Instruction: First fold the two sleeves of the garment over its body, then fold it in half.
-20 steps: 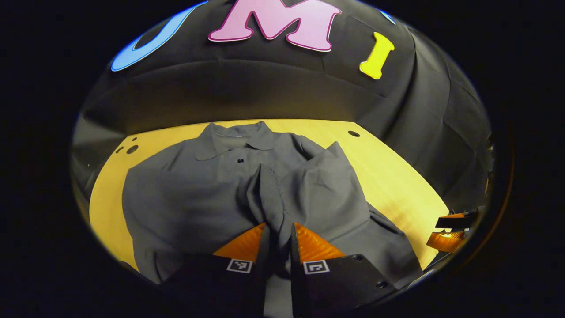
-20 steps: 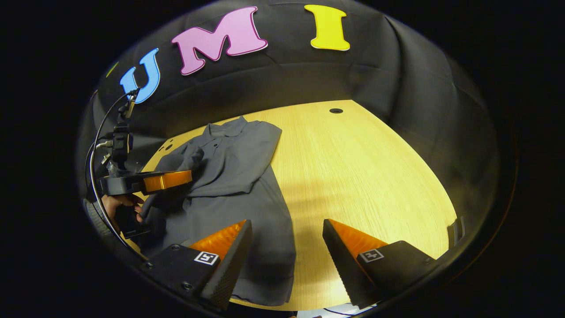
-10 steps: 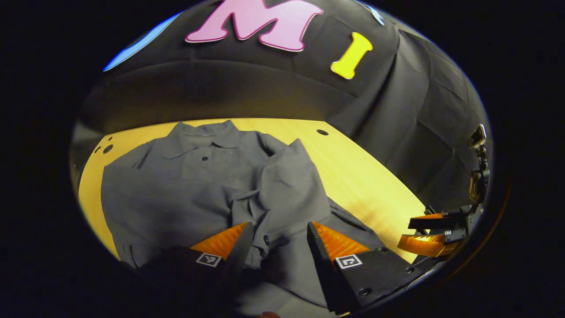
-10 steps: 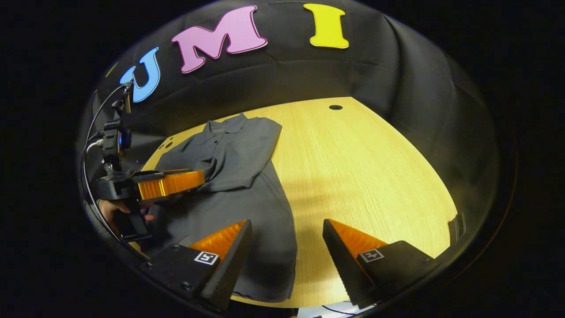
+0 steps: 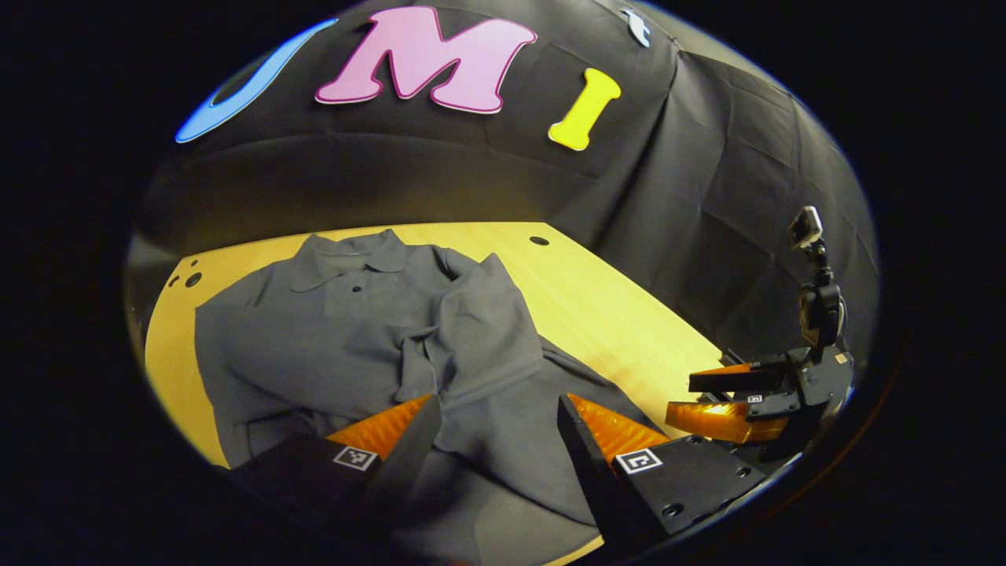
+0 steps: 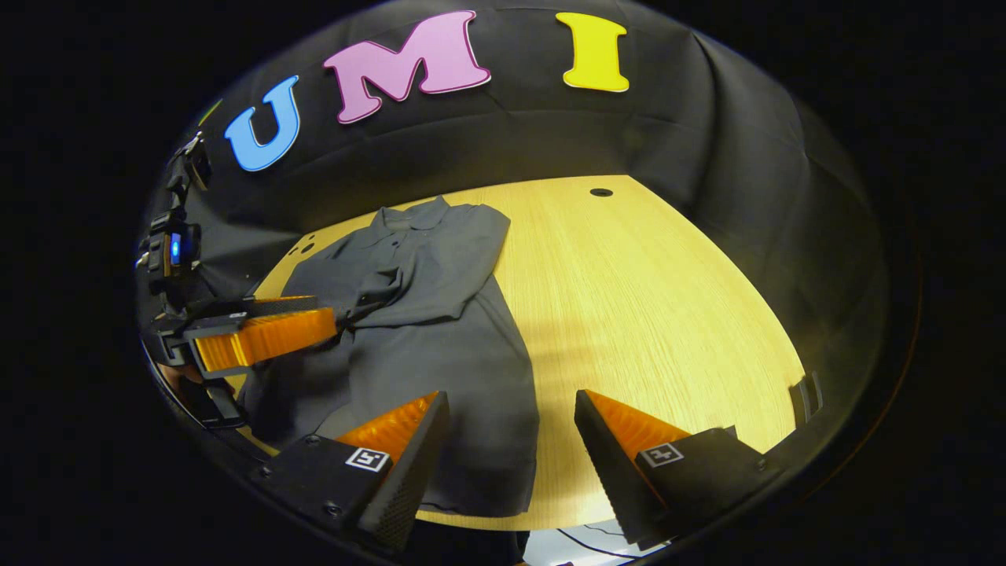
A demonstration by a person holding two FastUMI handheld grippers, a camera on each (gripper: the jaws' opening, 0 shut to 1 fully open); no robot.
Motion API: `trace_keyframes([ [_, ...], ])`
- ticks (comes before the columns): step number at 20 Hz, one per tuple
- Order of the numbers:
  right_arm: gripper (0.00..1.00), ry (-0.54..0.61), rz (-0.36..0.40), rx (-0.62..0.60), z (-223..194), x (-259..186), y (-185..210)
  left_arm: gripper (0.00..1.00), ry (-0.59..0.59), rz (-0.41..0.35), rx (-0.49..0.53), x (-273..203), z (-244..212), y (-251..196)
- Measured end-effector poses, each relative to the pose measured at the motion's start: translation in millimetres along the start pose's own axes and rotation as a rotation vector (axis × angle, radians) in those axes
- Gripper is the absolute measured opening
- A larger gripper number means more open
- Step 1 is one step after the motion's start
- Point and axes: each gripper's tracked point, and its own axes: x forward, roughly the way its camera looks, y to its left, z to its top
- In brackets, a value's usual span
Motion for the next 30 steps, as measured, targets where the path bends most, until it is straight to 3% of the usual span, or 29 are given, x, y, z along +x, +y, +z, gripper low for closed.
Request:
trace_keyframes([
  [6,0.99,0.045,-0.013,-0.023,-24.0,-12.4,4.0,0.96,0.019,0.064,0.005,-67.5,-32.9,38.5],
  [18,0.99,0.126,-0.059,-0.068,-63.0,-28.1,1.7,0.96,0.153,0.348,-0.098,-172.1,-136.9,152.9],
  [26,0.99,0.177,-0.053,-0.051,-82.8,-17.7,6.9,0.96,0.302,0.423,-0.123,-169.6,-197.7,183.9],
  [30,0.99,0.192,-0.07,-0.086,-86.3,-1.8,5.9,0.98,0.323,0.439,-0.126,-166.0,-204.0,186.4],
])
